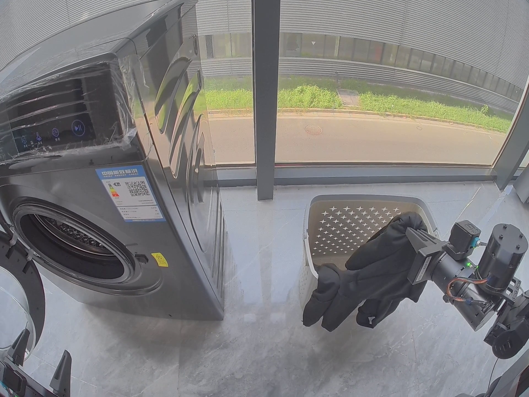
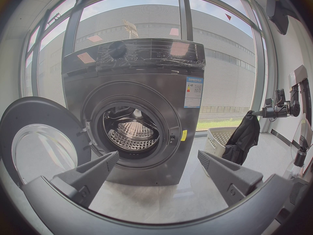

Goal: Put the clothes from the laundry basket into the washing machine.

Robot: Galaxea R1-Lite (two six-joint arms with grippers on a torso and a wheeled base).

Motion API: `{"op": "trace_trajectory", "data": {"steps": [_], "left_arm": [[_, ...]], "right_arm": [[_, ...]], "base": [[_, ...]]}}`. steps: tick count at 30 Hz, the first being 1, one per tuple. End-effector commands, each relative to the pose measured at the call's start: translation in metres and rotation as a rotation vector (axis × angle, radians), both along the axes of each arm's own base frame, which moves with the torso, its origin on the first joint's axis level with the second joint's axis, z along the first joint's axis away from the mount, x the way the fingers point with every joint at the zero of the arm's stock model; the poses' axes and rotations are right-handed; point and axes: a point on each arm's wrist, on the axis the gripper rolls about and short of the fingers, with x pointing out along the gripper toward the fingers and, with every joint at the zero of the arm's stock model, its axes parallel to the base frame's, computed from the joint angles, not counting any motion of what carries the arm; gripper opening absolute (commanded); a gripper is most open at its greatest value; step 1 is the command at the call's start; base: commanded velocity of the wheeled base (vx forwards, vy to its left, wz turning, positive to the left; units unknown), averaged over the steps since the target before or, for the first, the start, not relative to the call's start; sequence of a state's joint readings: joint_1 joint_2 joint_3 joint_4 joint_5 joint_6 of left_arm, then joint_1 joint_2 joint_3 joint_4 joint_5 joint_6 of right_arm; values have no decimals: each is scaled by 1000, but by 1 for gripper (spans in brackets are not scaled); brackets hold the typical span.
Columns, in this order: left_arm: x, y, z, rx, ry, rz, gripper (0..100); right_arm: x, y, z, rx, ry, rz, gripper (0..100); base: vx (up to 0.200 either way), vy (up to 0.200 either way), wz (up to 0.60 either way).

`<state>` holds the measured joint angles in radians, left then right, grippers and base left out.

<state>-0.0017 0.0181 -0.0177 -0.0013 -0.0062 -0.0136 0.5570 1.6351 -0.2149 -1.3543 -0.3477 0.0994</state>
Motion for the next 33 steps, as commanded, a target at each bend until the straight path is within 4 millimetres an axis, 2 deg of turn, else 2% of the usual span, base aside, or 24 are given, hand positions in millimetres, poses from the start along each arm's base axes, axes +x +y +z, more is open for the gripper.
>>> {"op": "trace_trajectory", "data": {"steps": [1,4,10,33], "left_arm": [[0,0,-4,0,-4,0,100],[0,0,-4,0,-4,2,100],[0,0,-4,1,-4,0,100],[0,0,-5,-2,-2,0,100]], "right_arm": [[0,0,0,1,-1,2,0],[0,0,0,1,-1,2,0],[0,0,0,3,-1,5,0],[-2,1,-1,1,2,8,0]], "base": [[-200,0,0],[-200,0,0],[0,0,0],[0,200,0]]}}
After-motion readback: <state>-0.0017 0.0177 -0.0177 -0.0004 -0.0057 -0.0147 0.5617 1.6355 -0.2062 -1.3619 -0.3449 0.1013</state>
